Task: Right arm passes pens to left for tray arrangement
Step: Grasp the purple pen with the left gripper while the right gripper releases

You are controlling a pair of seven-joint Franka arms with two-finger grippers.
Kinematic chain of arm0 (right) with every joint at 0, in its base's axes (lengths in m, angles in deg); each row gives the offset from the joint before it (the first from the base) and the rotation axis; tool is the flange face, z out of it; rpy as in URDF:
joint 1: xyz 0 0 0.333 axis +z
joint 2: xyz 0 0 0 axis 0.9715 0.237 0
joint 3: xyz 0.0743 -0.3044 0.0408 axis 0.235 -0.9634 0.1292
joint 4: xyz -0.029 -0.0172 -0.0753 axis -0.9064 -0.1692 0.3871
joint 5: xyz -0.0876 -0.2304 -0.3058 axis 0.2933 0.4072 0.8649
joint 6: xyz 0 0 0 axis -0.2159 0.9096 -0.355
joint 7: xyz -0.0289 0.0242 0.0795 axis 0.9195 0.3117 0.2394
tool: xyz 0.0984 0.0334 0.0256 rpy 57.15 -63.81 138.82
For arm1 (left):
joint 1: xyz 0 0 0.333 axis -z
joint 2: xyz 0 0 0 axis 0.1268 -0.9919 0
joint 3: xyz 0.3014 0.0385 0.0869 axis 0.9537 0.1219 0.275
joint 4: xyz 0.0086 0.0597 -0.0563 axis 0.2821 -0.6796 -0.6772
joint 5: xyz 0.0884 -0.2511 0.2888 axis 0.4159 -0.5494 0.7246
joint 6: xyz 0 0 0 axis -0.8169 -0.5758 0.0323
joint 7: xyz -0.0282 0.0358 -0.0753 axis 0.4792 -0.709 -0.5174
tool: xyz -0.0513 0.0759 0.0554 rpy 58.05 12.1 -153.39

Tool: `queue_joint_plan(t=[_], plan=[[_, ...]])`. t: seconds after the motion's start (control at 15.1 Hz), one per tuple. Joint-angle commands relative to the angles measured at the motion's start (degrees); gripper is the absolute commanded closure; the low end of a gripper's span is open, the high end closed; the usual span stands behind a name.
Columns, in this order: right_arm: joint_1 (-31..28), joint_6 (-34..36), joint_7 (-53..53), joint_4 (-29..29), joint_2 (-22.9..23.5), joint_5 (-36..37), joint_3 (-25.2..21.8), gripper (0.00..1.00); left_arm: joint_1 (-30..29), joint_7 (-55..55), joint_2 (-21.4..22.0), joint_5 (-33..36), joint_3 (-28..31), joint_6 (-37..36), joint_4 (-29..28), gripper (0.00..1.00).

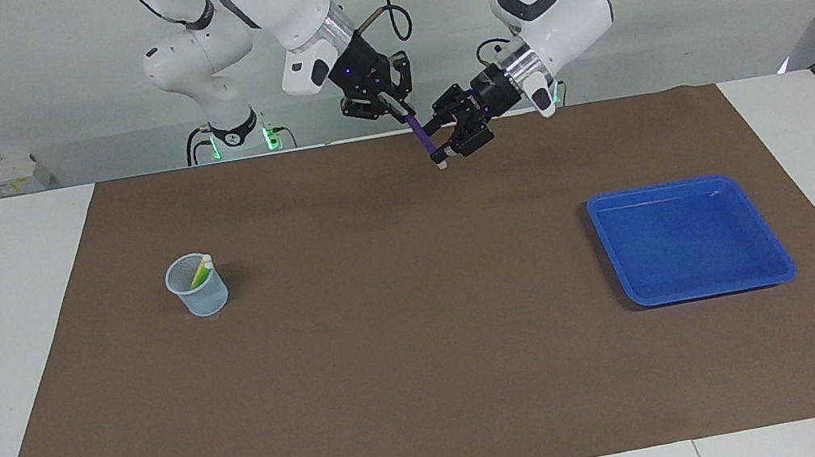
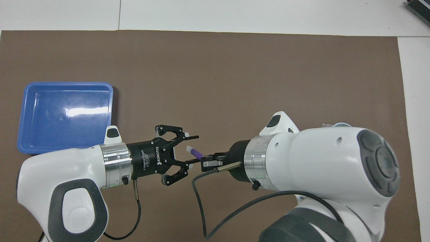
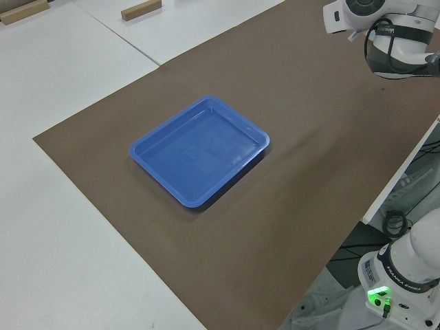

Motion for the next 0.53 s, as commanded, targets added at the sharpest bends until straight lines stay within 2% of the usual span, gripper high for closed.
queue_joint_plan(t=[0.0,0.26,0.33,0.46], plan=[[0.0,-1.4,-1.5,-1.6,-1.3,-0.7,-0.1,1.0,1.2,-1.2,0.2,-1.4,0.7,1.0,-0.6,0.65],[-0.1,-1.4,-1.5,-1.6,-1.3,-0.7,-0.1,1.0,0.8,-1.4,0.2,-1.3,0.9,0.6,0.0,0.97],[-0.1,-1.4,-1.5,-1.6,-1.3,-0.7,-0.1,1.0,0.8,-1.4,0.2,-1.3,0.9,0.7,0.0,1.0],[-0.1,-1.4,-1.5,-1.6,-1.3,-0.7,-0.1,1.0,0.9,-1.1,0.3,-1.3,0.9,1.0,0.0,1.0]])
